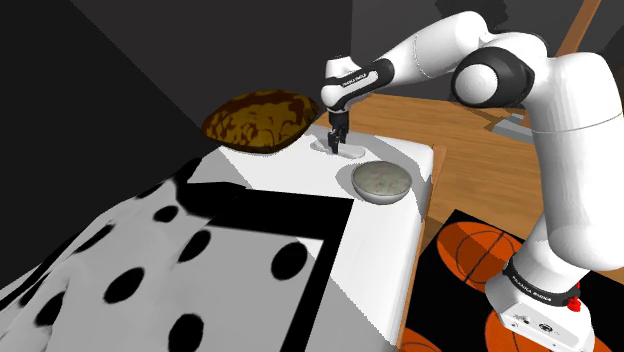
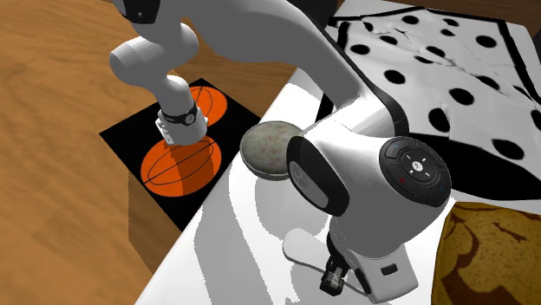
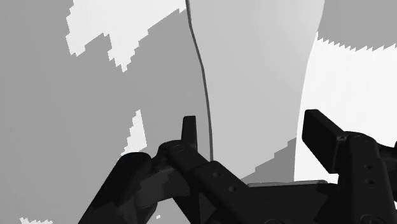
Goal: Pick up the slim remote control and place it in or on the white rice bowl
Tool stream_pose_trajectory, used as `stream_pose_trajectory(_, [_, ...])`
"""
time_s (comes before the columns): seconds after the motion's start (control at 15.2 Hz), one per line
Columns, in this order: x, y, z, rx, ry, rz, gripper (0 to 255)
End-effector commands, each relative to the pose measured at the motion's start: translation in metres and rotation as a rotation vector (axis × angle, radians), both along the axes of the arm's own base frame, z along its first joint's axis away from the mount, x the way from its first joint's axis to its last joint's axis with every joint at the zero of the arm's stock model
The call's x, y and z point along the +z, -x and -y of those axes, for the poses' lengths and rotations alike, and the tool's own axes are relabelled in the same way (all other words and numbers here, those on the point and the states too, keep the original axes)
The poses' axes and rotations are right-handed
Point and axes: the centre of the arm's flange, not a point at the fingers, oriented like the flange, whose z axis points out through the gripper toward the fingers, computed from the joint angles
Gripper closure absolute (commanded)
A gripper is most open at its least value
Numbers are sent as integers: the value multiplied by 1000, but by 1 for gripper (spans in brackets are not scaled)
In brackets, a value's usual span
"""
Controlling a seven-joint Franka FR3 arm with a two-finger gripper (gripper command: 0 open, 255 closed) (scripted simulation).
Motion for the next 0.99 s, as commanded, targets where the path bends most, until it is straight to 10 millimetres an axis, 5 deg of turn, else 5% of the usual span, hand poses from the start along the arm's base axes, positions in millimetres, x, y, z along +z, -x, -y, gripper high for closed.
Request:
stream_pose_trajectory(0.0, [11,-1,0,0,0,0,255])
stream_pose_trajectory(0.92, [85,-1,0,0,0,0,255])
